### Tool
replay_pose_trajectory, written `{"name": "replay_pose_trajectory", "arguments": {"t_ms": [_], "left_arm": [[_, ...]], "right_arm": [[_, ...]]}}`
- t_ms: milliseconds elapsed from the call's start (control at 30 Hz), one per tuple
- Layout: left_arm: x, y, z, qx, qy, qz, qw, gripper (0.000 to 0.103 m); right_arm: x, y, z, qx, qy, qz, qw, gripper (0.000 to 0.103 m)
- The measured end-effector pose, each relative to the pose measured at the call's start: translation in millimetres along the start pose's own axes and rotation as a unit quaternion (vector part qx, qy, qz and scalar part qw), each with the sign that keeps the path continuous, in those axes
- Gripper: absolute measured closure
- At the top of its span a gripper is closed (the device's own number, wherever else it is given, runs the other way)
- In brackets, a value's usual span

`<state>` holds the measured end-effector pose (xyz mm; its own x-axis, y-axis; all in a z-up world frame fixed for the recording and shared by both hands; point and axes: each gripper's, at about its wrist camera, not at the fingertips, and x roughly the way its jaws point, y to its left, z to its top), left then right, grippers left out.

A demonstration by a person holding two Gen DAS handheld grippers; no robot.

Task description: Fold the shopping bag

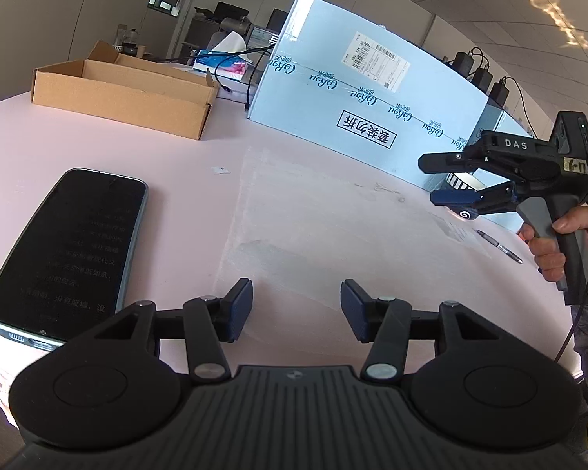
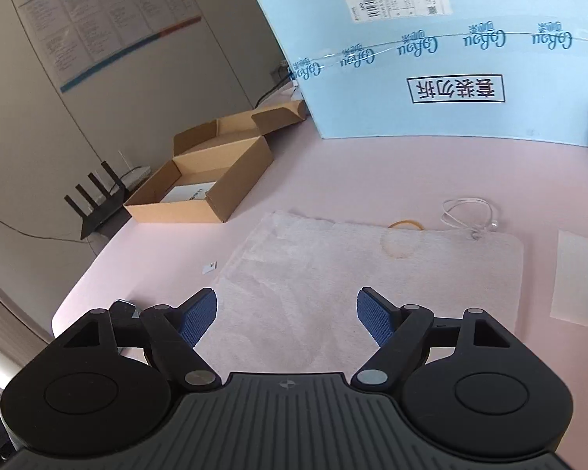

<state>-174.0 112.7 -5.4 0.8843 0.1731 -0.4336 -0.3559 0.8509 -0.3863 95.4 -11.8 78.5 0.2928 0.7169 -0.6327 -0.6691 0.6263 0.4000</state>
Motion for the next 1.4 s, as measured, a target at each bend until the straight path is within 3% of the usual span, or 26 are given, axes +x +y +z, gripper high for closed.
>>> {"name": "replay_pose_trajectory", "arguments": {"t_ms": [167,433,633,767,933,1067,1133,1233,1300,1367,1400], "left_arm": [[0.4,-1.5,-1.0,-0.005,-0.006,-0.001,1.0,0.044],[5.0,6.2,2.3,-0.014,-0.003,-0.028,0.9995,0.044],[3.7,11.5,0.2,-0.01,-0.005,-0.05,0.9987,0.043],[3.0,15.2,0.8,-0.015,-0.006,-0.059,0.9981,0.043],[0.9,11.1,0.6,-0.002,-0.007,-0.052,0.9986,0.043],[-0.4,9.0,0.3,0.002,-0.007,-0.048,0.9988,0.043],[-1.3,9.0,0.0,-0.002,-0.009,-0.045,0.999,0.045],[-2.1,8.5,0.3,-0.006,-0.013,-0.031,0.9994,0.06],[-1.0,10.0,0.9,-0.016,-0.014,-0.02,0.9996,0.081],[-2.0,12.4,2.6,-0.022,-0.021,-0.014,0.9995,0.095],[-3.4,12.5,2.7,-0.021,-0.025,-0.011,0.9994,0.097]], "right_arm": [[60.9,22.5,47.8,-0.039,0.026,-0.025,0.999,0.026],[136.7,45.9,65.0,-0.065,0.08,-0.077,0.992,0.047],[151.2,58.6,59.4,-0.087,0.093,-0.096,0.987,0.048],[157.2,64.2,56.3,-0.107,0.097,-0.12,0.982,0.069],[162.5,67.9,52.8,-0.13,0.095,-0.13,0.978,0.07],[163.8,73.1,51.0,-0.148,0.091,-0.13,0.976,0.093],[163.4,74.6,49.9,-0.153,0.087,-0.131,0.976,0.095],[162.0,73.5,48.5,-0.151,0.077,-0.126,0.977,0.099],[159.2,72.8,47.9,-0.149,0.069,-0.121,0.979,0.1],[155.3,71.7,48.4,-0.143,0.064,-0.114,0.981,0.1],[153.7,71.6,48.8,-0.142,0.062,-0.112,0.982,0.1]]}}
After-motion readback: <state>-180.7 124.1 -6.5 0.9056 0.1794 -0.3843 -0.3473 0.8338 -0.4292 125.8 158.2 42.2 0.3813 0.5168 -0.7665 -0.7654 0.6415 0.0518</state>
